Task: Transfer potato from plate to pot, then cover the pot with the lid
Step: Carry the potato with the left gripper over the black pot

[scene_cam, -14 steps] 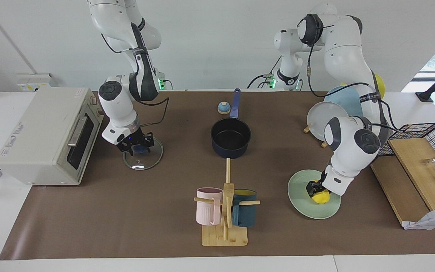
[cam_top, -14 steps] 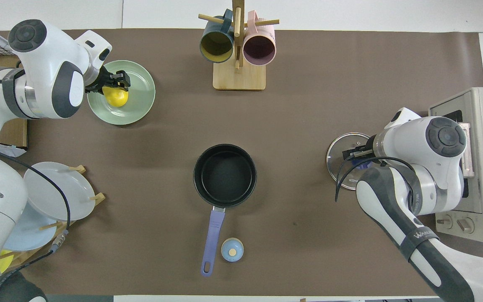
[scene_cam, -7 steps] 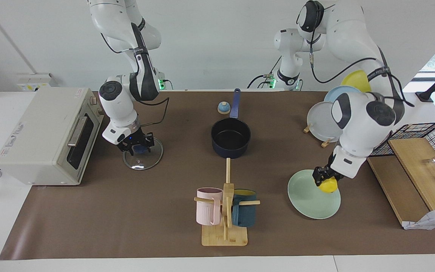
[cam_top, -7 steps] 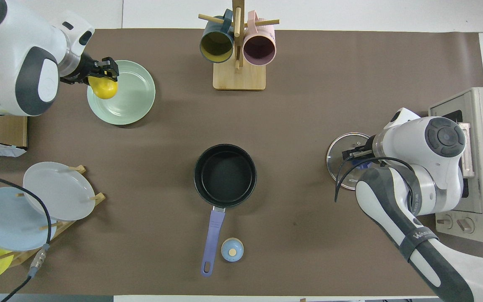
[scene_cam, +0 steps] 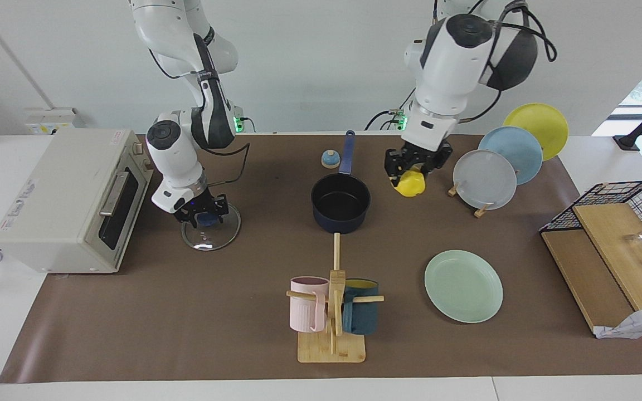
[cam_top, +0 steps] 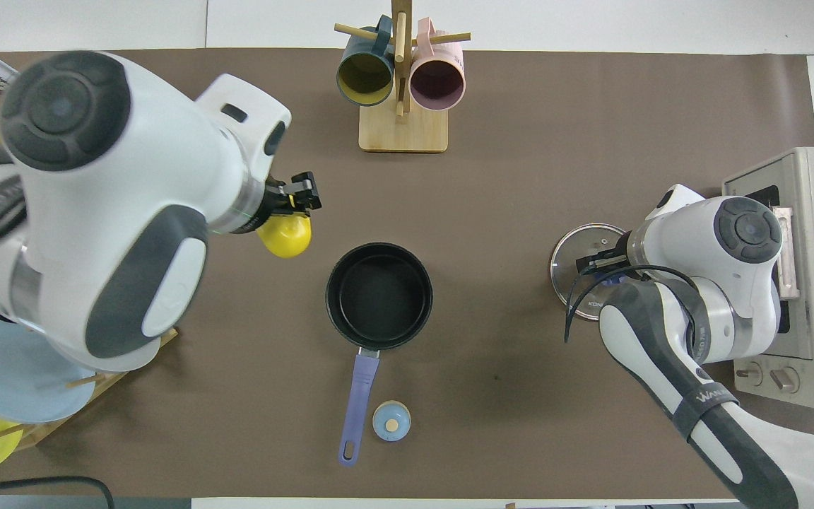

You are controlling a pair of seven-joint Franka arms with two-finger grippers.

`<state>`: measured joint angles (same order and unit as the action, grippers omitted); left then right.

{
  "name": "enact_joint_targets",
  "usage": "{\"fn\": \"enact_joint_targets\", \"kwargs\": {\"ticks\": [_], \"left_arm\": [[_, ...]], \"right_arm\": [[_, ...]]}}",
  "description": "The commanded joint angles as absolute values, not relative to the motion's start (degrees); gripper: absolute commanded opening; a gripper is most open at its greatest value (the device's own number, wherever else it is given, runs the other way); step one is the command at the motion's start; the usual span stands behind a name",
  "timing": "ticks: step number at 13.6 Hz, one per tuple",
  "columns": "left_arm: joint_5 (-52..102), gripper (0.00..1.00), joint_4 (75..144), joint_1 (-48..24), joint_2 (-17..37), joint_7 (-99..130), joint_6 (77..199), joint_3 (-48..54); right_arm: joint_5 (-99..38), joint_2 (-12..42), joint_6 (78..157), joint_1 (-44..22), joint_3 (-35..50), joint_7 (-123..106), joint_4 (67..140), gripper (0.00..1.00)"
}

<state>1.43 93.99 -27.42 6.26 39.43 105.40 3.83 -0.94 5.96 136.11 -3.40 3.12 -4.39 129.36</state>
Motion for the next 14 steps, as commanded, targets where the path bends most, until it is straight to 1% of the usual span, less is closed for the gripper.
{"fn": "enact_joint_targets", "kwargs": {"ticks": [1, 2, 4, 6, 7, 9, 11, 12, 14], "left_arm": [[1.76, 0.00, 109.48, -34.69, 2.46, 46.55, 120.71, 2.55], [1.76, 0.00, 111.60, -36.46, 3.07, 47.63, 123.63, 2.46], [1.67, 0.00, 114.86, -39.18, 5.79, 48.16, 127.42, 2.37], [1.06, 0.00, 117.76, -39.90, 6.59, 48.78, 131.21, 2.37], [0.62, 0.00, 118.30, -39.90, 7.46, 48.78, 132.35, 2.37], [-0.35, 0.00, 119.35, -40.08, 8.78, 49.04, 133.41, 2.29], [-1.93, 0.00, 119.62, -39.99, 10.97, 49.13, 135.34, 2.29], [-2.46, 0.00, 119.62, -39.99, 11.94, 49.13, 136.05, 2.20], [-3.78, 0.00, 119.71, -39.99, 12.48, 49.13, 136.67, 2.20]], "right_arm": [[-1.41, 5.19, 135.18, -2.99, 3.43, -5.71, 129.99, 0.65], [-1.41, 5.19, 135.09, -2.99, 3.43, -5.80, 129.99, 0.58], [-1.32, 5.19, 133.86, -3.16, 3.51, -5.71, 129.55, 0.50], [-1.41, 5.36, 132.11, -3.16, 3.52, -5.71, 127.98, 0.49], [-1.32, 5.45, 129.75, -3.16, 3.52, -5.71, 125.97, 0.49], [-1.32, 5.19, 122.04, -3.25, 3.60, -5.71, 120.01, 0.49], [-1.32, 4.57, 112.55, -3.43, 3.78, -5.71, 112.19, 0.49], [-1.41, 4.57, 107.54, -4.65, 3.95, -5.63, 107.97, 0.47], [-1.41, 4.57, 100.32, -6.40, 4.13, -3.88, 102.07, 0.36]]}}
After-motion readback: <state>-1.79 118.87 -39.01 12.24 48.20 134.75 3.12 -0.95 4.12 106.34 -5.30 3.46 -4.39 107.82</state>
